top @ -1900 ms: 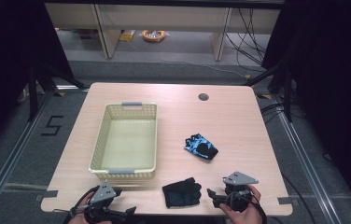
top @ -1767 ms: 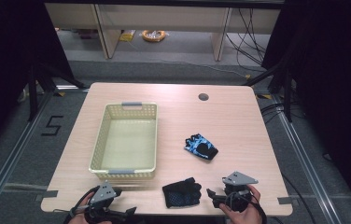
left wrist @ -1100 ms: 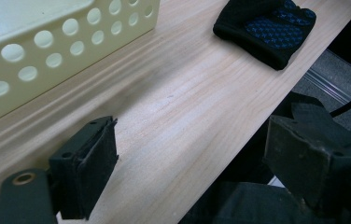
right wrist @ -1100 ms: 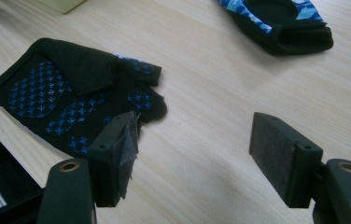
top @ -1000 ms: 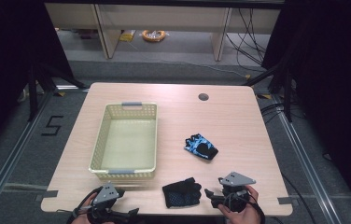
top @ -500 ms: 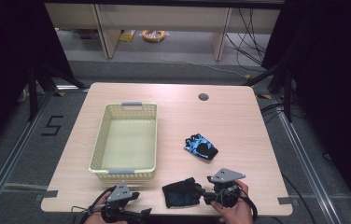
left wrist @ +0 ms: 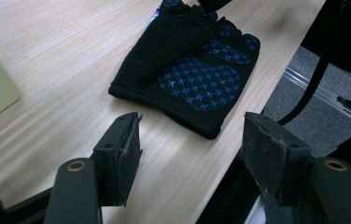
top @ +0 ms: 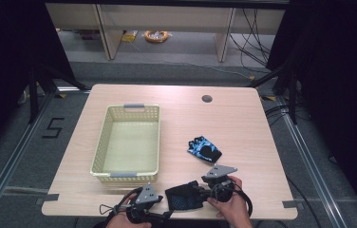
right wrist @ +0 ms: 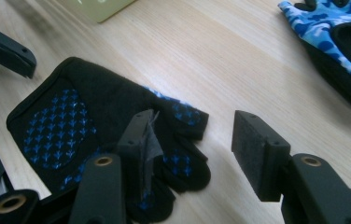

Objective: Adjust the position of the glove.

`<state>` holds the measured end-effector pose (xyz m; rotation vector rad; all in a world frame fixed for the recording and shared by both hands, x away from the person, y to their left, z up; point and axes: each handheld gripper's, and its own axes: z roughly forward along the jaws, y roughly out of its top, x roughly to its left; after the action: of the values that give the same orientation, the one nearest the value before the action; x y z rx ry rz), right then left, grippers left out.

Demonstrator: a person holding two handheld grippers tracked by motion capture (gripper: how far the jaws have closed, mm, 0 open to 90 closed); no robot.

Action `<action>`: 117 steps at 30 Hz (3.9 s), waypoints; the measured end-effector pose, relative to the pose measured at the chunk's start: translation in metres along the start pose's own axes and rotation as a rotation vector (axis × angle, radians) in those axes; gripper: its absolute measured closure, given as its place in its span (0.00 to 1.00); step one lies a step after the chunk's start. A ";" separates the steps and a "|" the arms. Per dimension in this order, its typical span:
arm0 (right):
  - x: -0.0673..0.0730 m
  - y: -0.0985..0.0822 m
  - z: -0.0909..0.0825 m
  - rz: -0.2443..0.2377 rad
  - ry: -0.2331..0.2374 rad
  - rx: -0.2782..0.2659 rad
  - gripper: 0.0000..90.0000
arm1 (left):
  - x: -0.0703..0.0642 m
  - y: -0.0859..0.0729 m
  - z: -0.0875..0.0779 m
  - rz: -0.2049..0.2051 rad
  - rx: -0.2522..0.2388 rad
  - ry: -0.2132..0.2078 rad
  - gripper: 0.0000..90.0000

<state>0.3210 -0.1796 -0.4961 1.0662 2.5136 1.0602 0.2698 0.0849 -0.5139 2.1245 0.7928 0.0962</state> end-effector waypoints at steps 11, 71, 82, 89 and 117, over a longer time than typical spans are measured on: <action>-0.007 0.006 0.016 -0.013 0.029 0.038 0.62 | -0.009 0.007 0.012 0.052 0.040 0.033 0.46; -0.035 0.007 -0.019 0.134 -0.148 -0.085 0.55 | 0.001 0.029 0.013 0.081 -0.020 0.001 0.58; -0.054 0.030 -0.007 0.082 -0.192 -0.101 0.55 | 0.007 0.015 -0.007 0.003 -0.005 0.001 0.40; -0.065 0.046 0.005 0.056 -0.178 -0.045 0.59 | 0.012 0.010 -0.011 0.013 0.011 0.004 0.39; -0.120 0.061 0.029 0.075 -0.214 0.054 0.66 | 0.012 0.010 -0.010 -0.009 0.004 -0.006 0.38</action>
<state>0.4528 -0.2180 -0.4838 1.2278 2.3606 0.8506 0.2813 0.0946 -0.5028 2.1242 0.7998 0.0836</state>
